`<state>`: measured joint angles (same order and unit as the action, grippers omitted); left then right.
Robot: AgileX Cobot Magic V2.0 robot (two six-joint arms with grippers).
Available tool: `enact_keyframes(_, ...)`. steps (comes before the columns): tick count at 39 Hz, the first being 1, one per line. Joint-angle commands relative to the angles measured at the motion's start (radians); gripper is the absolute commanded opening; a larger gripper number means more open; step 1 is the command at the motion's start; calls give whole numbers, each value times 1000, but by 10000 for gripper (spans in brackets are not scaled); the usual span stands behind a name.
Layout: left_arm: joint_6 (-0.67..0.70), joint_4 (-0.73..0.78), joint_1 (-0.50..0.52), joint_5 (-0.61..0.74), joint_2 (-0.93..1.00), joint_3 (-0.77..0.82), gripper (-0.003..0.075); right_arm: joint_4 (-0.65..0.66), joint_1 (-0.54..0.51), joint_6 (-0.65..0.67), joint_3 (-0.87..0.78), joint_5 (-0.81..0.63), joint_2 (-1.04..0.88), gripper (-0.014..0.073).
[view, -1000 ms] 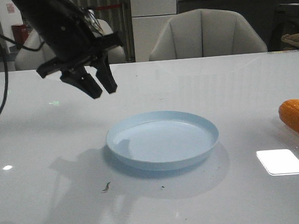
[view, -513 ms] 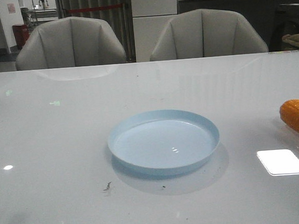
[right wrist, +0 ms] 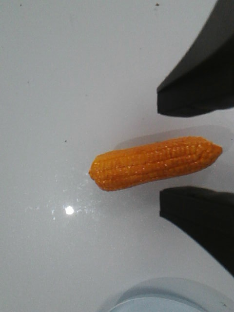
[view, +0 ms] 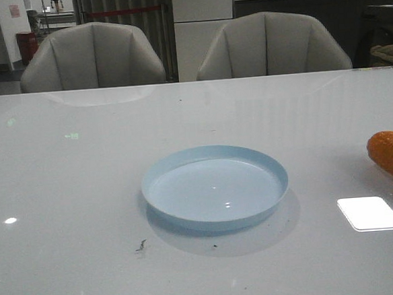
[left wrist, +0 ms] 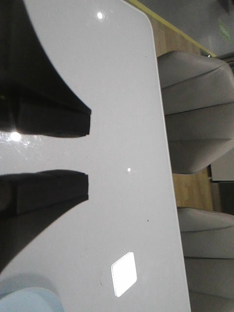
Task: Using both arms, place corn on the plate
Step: 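Lower the right gripper over the orange corn cob and grasp it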
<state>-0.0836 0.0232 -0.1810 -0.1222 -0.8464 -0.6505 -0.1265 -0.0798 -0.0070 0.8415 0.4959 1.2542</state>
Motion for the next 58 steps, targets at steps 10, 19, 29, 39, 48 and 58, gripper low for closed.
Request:
enact_keyframes(10,0,-23,2,17,252,82,272,27,-4,-39,353,73,269,444)
enact_keyframes(19,0,-23,2,-24,264,82,272,24,-4,-87,446,210,450,447)
enact_keyframes(29,0,-23,2,-23,264,82,272,-121,-4,-204,450,338,539,447)
enact_keyframes(39,0,-23,2,-23,264,82,272,-107,-4,-206,450,338,560,447)
enact_keyframes(48,0,-23,2,-23,264,82,272,-66,-4,-206,450,359,581,505)
enact_keyframes(58,0,-23,2,-23,264,82,272,-66,0,-206,447,405,623,581)
